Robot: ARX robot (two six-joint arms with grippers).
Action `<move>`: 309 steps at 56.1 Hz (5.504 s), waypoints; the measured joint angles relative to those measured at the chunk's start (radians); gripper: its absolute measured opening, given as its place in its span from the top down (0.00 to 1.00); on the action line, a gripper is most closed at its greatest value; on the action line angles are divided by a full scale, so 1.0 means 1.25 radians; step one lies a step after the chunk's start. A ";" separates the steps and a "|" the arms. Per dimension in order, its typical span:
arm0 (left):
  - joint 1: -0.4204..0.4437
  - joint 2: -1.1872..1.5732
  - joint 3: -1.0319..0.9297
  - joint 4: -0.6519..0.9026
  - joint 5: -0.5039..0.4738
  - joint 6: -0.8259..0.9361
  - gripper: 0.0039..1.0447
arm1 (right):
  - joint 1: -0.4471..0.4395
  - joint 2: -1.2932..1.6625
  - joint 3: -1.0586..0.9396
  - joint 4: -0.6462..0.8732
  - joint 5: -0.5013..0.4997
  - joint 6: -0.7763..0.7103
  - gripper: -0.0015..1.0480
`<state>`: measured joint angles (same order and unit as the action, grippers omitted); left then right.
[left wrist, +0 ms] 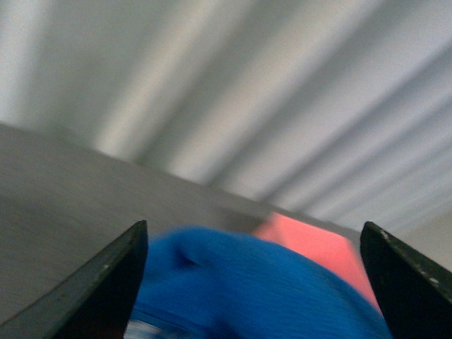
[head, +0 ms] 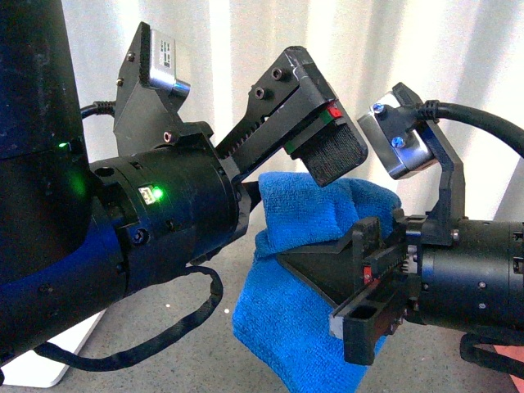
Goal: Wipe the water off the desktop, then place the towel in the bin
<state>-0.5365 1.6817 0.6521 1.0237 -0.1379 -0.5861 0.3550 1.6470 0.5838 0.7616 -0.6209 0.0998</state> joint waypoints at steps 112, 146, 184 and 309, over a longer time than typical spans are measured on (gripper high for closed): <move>0.427 -1.133 -0.504 -0.603 0.108 0.463 0.97 | -0.020 -0.037 -0.053 -0.028 0.018 -0.021 0.95; 0.428 -1.342 -0.504 -0.816 0.110 0.463 0.97 | -0.014 -0.016 -0.074 -0.012 0.032 -0.033 0.95; 0.428 -1.342 -0.504 -0.818 0.110 0.463 0.11 | -0.010 0.212 0.023 -0.438 0.326 -0.171 0.95; 0.428 -1.342 -0.504 -0.818 0.110 0.464 0.06 | 0.064 0.197 0.225 -0.544 0.332 -0.097 0.95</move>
<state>-0.0021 0.0036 0.0227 0.0006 -0.0010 -0.0059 0.4355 1.8938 0.8650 0.0822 -0.2062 -0.0219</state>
